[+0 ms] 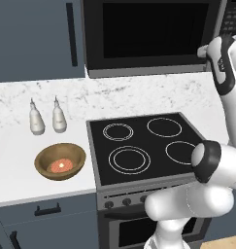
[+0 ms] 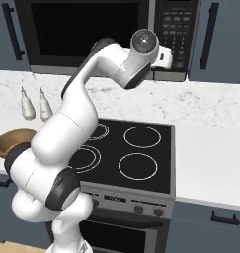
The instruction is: Open the microwave, place the bowl with waffle inside the microwave, then close the microwave door and turn it on.
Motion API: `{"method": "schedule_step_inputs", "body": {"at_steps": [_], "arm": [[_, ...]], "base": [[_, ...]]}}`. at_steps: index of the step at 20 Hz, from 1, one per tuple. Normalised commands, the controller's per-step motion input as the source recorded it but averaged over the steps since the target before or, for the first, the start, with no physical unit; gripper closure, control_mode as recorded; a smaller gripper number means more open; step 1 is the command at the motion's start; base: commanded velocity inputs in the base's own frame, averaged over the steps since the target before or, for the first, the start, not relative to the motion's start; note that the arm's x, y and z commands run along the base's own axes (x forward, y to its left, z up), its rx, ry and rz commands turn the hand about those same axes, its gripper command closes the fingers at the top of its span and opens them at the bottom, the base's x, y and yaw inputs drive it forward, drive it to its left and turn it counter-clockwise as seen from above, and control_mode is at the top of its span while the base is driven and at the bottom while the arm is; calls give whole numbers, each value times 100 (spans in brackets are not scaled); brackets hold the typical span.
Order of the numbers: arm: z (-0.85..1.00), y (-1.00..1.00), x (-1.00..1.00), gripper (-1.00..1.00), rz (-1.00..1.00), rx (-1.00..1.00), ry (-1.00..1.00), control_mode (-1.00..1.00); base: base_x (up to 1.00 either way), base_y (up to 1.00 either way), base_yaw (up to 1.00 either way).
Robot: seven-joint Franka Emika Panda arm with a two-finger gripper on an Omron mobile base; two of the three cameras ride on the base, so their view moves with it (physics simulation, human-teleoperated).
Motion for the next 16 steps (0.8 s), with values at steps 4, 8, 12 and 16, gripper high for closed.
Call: {"method": "schedule_step_inputs", "body": {"at_steps": [4,8,12,16], "arm": [[0,-5,38,-100,0,11,-1,-100],[-1,0,39,-100,0,10,0,-100],[-4,0,34,-100,0,9,-1,-100],[-16,0,25,100,0,6,-1,-100]], "base": [[0,0,0],[0,0,0],[0,0,0],[0,0,0]]}}
